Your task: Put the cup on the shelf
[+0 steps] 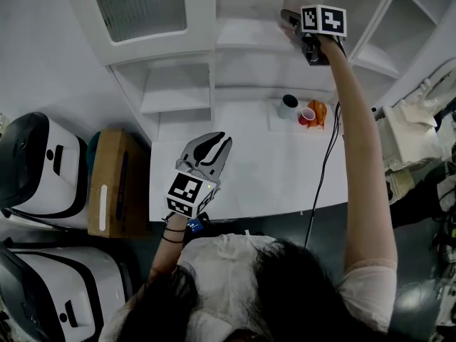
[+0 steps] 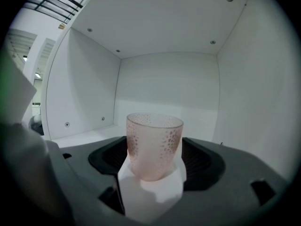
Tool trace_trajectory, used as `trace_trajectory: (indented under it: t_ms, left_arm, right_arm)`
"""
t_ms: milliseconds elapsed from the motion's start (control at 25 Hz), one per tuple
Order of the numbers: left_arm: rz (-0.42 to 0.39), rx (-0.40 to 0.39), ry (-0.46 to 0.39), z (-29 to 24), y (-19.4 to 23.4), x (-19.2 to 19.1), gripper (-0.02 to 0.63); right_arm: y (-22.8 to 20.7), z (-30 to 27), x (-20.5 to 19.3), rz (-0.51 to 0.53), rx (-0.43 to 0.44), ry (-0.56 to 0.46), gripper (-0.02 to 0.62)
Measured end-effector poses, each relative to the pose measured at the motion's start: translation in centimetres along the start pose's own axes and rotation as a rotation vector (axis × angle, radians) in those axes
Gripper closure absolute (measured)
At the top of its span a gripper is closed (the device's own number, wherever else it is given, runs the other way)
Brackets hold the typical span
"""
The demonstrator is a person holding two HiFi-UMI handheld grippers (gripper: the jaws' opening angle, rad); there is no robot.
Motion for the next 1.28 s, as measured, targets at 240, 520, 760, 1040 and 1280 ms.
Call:
trace_trajectory:
  t_ms: [240,520,760,1040,1280]
  left_arm:
    - [0.006,0.003,0.0,-0.2,0.1,-0.2,0.535]
    - [0.015,0.013,0.007,-0.5,0.3,-0.5,0.535]
    - [0.019,0.02,0.012,-0.7,0.1,-0.5,0.535]
    - [0.03,0.026,0.02,-1.7,-0.5,-0.4,0.535]
    - [0.039,0.023,0.033,-2.6,-2.2,-0.5,0.535]
  right_arm:
    - [-0.4,-0.1,-0.8,-0.02,0.01,0.027,0.252]
    - [0.3,1.0,-1.4,0.035,0.033,0.053,0.252]
    - [0.6,5.0,-1.7,0.034,0.033,-0.083,0.252]
    - [3.9,11.0,-4.6,-0.054,0.232,-0.232,0.253]
    - [7.0,14.3,-10.0,0.006,0.321,-0.295,0.253]
Point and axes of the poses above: the fingertips, and each gripper's own axes: z backward along the fingers, y to its left, x out of its top, the point moved 4 cm from there along z, backward along the fingers, and after that the axes turned 11 degrees about y, right-handed, at the moved point
